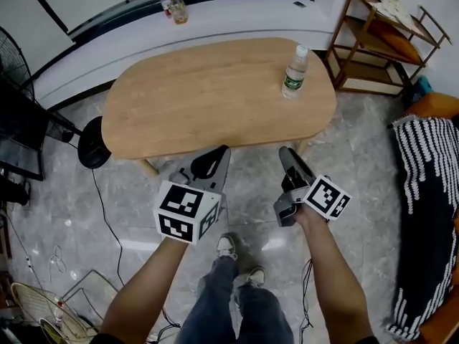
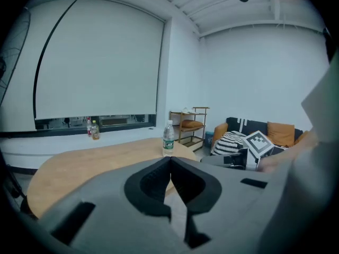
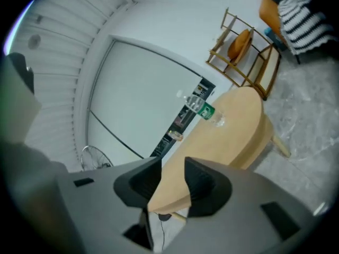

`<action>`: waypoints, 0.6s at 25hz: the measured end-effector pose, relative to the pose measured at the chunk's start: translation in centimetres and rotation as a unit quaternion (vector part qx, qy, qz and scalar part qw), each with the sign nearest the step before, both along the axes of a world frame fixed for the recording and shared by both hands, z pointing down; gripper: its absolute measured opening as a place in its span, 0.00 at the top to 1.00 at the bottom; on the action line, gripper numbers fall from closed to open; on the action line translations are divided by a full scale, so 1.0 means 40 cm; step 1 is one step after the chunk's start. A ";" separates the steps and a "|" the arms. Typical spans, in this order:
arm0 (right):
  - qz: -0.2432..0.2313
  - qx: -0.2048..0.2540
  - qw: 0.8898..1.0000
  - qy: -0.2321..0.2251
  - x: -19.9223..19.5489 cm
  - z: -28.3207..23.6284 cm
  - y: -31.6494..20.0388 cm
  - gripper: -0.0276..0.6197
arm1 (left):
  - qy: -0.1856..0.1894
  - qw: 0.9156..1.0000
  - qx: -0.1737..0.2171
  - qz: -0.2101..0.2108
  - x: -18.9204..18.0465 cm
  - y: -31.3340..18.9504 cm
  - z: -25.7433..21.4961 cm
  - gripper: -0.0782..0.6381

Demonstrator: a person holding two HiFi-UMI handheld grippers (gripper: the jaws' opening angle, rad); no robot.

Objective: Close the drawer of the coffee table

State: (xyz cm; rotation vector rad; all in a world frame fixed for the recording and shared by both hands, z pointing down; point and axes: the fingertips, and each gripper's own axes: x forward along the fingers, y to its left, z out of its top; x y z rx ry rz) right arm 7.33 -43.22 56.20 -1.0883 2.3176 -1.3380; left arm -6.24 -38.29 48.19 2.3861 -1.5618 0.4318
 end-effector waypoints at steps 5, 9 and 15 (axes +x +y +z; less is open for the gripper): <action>-0.063 0.047 0.993 0.088 -0.027 -0.266 0.036 0.75 | -0.003 1.000 -0.009 -0.004 -0.002 0.051 -0.194 0.88; -0.096 0.088 0.976 0.173 -0.033 -0.440 0.069 0.76 | -0.006 1.000 -0.014 -0.025 -0.018 0.100 -0.310 0.88; -0.137 0.156 0.946 0.250 -0.049 -0.677 0.136 0.81 | -0.021 0.999 -0.001 -0.046 -0.034 0.151 -0.495 0.88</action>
